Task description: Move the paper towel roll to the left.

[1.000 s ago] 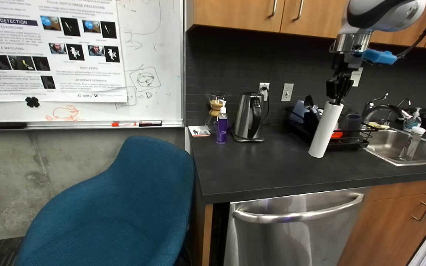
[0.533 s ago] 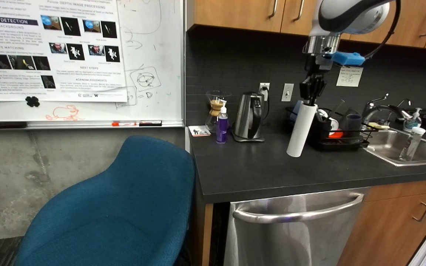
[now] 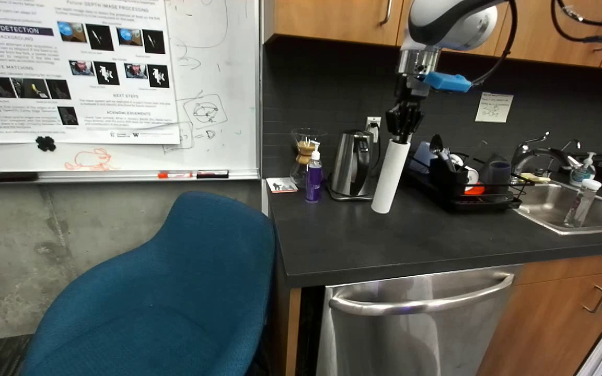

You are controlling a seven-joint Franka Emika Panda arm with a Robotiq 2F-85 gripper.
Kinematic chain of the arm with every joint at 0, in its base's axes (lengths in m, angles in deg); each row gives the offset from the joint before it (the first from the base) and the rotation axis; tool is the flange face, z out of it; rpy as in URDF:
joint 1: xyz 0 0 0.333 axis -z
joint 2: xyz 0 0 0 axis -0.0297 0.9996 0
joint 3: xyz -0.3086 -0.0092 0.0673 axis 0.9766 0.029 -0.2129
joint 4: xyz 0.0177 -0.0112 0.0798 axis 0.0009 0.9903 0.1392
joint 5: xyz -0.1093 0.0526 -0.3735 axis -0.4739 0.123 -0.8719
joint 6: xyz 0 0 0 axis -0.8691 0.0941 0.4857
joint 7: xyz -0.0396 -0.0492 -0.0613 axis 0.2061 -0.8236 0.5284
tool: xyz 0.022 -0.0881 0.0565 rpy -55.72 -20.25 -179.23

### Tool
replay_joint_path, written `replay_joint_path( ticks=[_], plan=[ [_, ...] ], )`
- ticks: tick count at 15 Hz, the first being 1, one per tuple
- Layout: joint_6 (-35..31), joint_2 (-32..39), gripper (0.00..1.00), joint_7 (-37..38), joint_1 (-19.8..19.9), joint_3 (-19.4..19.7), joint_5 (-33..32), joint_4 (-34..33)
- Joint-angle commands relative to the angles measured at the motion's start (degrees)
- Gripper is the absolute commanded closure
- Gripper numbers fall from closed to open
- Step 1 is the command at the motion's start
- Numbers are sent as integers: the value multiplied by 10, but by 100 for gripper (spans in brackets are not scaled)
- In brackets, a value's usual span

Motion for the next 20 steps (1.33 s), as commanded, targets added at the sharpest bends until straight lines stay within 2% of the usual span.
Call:
replay_joint_path(
  ticks=[1,11,16,20],
  plan=[
    [16,70,49,40,-11,-12,12,-87],
    [16,215,49,167,-57,-42,14,-240],
    [28,270,49,190,-76,-43,9,-306],
    [68,306,49,193,-87,-38,-9,-356]
  ],
)
